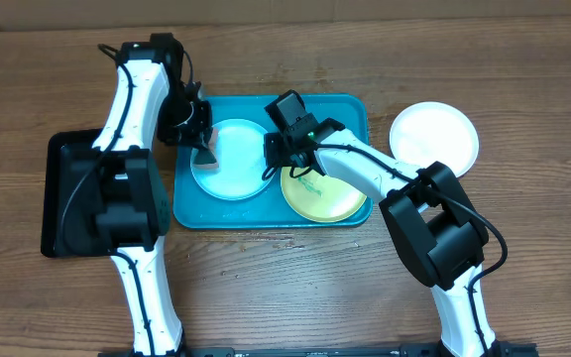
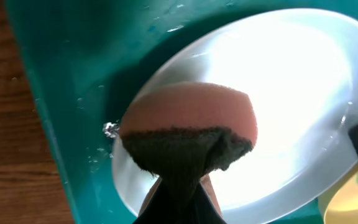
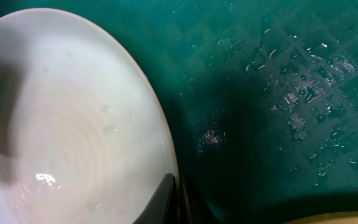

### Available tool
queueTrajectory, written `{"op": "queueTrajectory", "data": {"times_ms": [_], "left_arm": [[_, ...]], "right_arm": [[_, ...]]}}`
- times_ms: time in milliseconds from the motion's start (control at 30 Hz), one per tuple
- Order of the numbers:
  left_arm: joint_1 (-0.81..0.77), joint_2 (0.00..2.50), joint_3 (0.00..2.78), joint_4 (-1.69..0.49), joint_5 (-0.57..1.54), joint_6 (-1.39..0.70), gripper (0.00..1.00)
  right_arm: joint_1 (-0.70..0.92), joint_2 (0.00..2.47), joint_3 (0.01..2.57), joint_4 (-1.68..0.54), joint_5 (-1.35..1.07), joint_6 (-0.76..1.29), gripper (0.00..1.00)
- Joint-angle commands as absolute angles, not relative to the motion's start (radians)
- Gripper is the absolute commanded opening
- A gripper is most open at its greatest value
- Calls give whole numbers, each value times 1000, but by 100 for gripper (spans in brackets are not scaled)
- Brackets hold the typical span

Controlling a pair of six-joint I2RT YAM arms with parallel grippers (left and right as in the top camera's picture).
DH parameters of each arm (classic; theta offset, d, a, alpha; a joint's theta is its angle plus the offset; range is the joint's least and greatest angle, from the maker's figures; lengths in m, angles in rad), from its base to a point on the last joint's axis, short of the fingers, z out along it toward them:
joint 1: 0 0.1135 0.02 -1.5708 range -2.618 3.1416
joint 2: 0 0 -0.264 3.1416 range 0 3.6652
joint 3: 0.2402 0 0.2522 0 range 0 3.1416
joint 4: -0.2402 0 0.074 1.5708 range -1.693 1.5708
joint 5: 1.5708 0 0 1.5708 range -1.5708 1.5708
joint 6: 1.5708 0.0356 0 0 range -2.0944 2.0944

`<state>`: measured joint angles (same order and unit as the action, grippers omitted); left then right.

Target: Clean dirty plates on tray and stack at the side

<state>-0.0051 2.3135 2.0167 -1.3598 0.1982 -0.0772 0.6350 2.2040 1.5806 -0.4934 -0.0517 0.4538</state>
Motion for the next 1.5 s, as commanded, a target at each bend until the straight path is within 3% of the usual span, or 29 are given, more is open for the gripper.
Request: {"op": "queueTrajectory", "data": {"times_ms": [0, 433, 633, 867, 1333, 1467], "left_arm": [[-17, 2280, 2014, -1324, 204, -68, 4], [-20, 2280, 1829, -1216, 53, -90, 4], [-20, 2279, 1792, -1118, -235, -154, 4], [-28, 2254, 1798, -1047, -406, -165, 4], [-17, 1963, 1798, -935, -417, -328, 4], [37, 1834, 1798, -946, -324, -392, 5]], "right_arm": [[635, 2219, 1572, -490, -40, 441, 4], [633, 2219, 1572, -490, -40, 441, 4], [633, 2219, 1572, -491, -40, 440, 4], [633, 2219, 1572, -491, -40, 441, 4], [633, 2218, 1572, -480, -40, 437, 4], [635, 2191, 1573, -488, -44, 384, 4]]}}
